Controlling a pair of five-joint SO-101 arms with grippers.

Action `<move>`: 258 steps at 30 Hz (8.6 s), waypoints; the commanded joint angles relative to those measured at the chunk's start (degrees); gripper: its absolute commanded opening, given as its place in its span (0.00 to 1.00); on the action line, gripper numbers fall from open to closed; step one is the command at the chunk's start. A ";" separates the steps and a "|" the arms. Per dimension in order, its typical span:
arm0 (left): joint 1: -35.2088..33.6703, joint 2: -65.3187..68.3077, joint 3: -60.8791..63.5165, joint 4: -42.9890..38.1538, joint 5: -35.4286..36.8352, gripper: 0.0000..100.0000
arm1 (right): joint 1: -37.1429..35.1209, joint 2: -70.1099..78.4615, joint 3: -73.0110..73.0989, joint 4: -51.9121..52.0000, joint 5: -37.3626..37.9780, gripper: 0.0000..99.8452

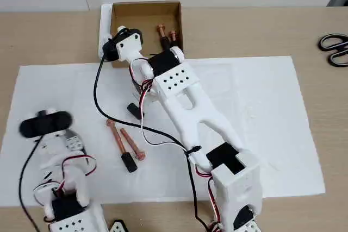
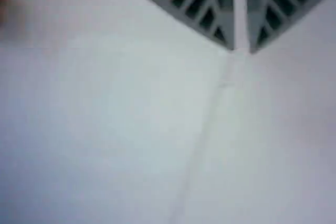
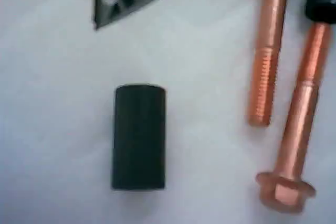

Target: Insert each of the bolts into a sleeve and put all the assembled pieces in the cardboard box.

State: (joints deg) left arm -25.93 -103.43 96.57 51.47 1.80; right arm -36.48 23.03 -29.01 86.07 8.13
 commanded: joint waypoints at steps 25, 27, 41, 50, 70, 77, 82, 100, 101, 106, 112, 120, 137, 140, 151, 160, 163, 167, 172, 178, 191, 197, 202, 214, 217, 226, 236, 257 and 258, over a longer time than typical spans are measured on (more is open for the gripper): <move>-4.22 -0.79 -0.40 0.44 4.04 0.01 | -4.53 11.91 -6.86 -2.68 0.44 0.12; -4.22 -0.79 -0.40 0.44 4.04 0.01 | -4.62 12.35 -6.86 -3.82 0.44 0.12; -4.22 -0.79 -0.40 0.44 4.04 0.01 | -5.85 13.05 -6.86 -6.64 0.35 0.12; -4.22 -0.79 -0.40 0.44 4.04 0.01 | -6.55 17.71 -6.86 -8.57 0.09 0.12; -4.22 -0.79 -0.40 0.44 4.04 0.01 | -6.64 17.98 -6.68 -8.13 0.09 0.12; -4.22 -0.79 -0.40 0.44 4.04 0.01 | -6.64 17.98 -6.68 -8.13 0.00 0.12; -4.22 -0.79 -0.40 0.44 4.04 0.01 | -6.64 17.98 -6.68 -8.13 0.00 0.04; -4.13 -0.79 -0.40 0.44 4.04 0.01 | -1.27 3.56 -11.34 1.71 3.60 0.00; -4.13 -0.79 -0.40 0.44 4.04 0.01 | -1.27 1.80 -11.34 2.86 3.96 0.00; -4.13 -0.79 -0.40 0.44 4.04 0.01 | 1.63 -4.88 -11.25 6.55 3.69 0.01; -4.13 -0.79 -0.40 0.44 4.04 0.01 | 9.36 -12.62 -11.16 9.80 0.35 0.01; -4.13 -0.79 -0.40 0.26 4.04 0.01 | 12.62 -25.36 -6.86 10.33 -0.79 0.00; -4.13 -0.79 -0.40 0.26 4.04 0.01 | 14.55 -59.91 37.80 1.10 -0.97 0.01; -4.13 -0.79 -0.40 0.26 4.04 0.01 | 14.55 -66.68 45.45 -3.21 -1.23 0.01; -4.13 -0.79 -0.75 0.70 4.13 0.01 | 15.78 -88.31 77.45 -27.38 -1.14 0.00; -4.13 -0.79 -7.96 13.54 4.13 0.01 | 18.59 -98.07 90.64 -42.68 -1.23 0.00; -4.13 -0.70 -12.70 18.55 4.13 0.01 | 18.59 -101.93 95.91 -48.13 -1.23 0.00; -1.93 -0.70 -18.24 22.51 3.78 0.01 | 18.68 -108.62 102.42 -53.58 -1.23 0.00; 3.52 3.69 -23.08 22.33 3.78 0.01 | 18.86 -120.57 111.30 -57.89 -1.23 0.00; 8.79 21.19 -27.65 16.97 4.13 0.01 | 18.95 -126.20 116.31 -59.56 -1.14 0.00; 15.65 56.00 -53.58 23.30 16.00 0.01 | 18.95 -126.81 119.56 -59.21 -1.05 0.00; 15.65 63.47 -62.99 30.24 20.48 0.01 | 18.95 -126.81 119.82 -59.21 -1.05 0.00; 19.08 66.02 -67.03 38.33 20.57 0.01 | 18.86 -126.81 119.65 -59.74 -1.14 0.00; 37.71 66.37 -67.03 37.89 30.51 0.01 | 18.86 -126.90 114.81 -65.71 -4.48 0.00; 37.54 66.37 -66.95 37.98 30.51 0.01 | 18.86 -126.90 114.73 -66.15 -6.24 0.00; 33.32 66.46 -60.70 36.40 30.59 0.02 | 18.77 -126.90 114.29 -64.57 -6.33 0.00; 30.42 66.46 -60.44 36.40 30.42 0.19 | 18.51 -126.90 114.29 -64.57 -6.07 0.00; 30.15 66.55 -54.99 34.81 29.19 0.19 | 2.77 -126.90 123.16 -83.21 8.70 0.00; 30.07 66.55 -54.99 34.81 29.19 0.19 | 2.86 -126.90 123.16 -83.21 8.62 0.00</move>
State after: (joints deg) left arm 4.92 -36.97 41.80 87.25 31.25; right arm -33.32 -103.12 94.42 5.01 17.36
